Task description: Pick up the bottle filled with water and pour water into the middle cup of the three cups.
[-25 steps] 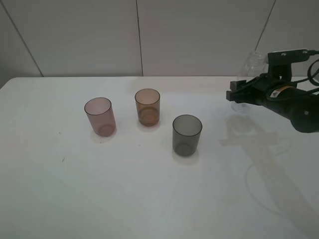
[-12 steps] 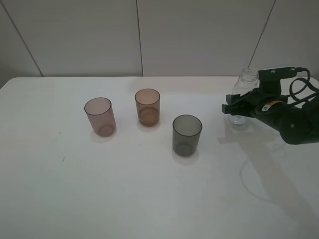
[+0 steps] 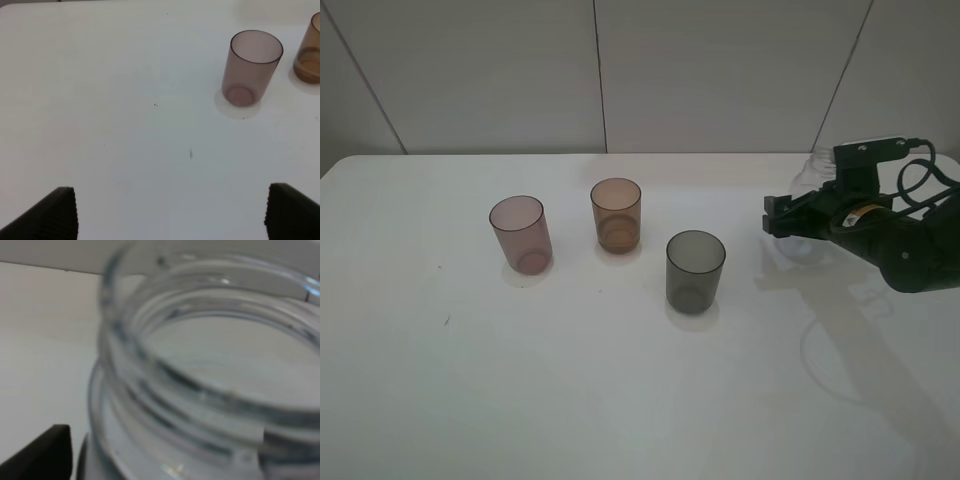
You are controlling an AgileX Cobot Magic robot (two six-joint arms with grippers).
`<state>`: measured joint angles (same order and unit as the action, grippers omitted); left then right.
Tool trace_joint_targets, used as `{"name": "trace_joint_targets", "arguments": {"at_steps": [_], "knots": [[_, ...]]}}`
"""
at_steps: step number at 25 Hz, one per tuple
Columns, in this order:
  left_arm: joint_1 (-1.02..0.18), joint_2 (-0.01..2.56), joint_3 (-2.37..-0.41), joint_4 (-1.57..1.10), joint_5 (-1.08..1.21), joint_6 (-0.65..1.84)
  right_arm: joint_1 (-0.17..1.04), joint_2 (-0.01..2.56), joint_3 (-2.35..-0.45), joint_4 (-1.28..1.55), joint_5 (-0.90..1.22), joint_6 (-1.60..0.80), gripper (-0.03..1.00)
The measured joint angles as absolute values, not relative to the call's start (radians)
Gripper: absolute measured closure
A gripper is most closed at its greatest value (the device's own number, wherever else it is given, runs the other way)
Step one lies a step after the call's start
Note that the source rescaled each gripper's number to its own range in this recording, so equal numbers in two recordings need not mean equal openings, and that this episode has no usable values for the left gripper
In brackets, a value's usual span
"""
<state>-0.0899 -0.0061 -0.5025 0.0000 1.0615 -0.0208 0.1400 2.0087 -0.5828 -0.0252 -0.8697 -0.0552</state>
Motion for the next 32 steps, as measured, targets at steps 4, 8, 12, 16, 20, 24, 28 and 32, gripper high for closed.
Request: {"name": "trace_joint_targets", "arguments": {"at_steps": [4, 8, 12, 16, 20, 24, 28, 32], "knots": [[-0.09, -0.006, -0.503, 0.0, 1.062, -0.021, 0.14, 2.005, -0.583, -0.021, -0.871, -0.055, 0.0], [-0.09, -0.006, -0.503, 0.0, 1.062, -0.021, 0.14, 1.961, -0.582, -0.021, -0.871, -0.056, -0.03], [-0.09, -0.006, -0.503, 0.0, 1.062, -0.021, 0.14, 1.876, -0.581, -0.021, -0.866, -0.065, -0.03], [-0.09, -0.006, -0.503, 0.0, 1.062, -0.021, 0.14, 1.766, -0.58, -0.021, -0.825, -0.101, -0.03], [-0.09, -0.006, -0.503, 0.0, 1.062, -0.021, 0.14, 1.629, -0.579, 0.0, -0.718, -0.115, -0.03], [-0.09, -0.006, -0.503, 0.0, 1.062, -0.021, 0.14, 1.474, -0.579, 0.064, -0.483, -0.115, -0.03], [-0.09, -0.006, -0.503, 0.0, 1.062, -0.021, 0.14, 1.315, -0.588, 0.157, -0.17, -0.115, -0.03], [-0.09, -0.006, -0.503, 0.0, 1.062, -0.021, 0.095, 1.169, -0.638, 0.181, 0.143, -0.054, -0.03]]}}
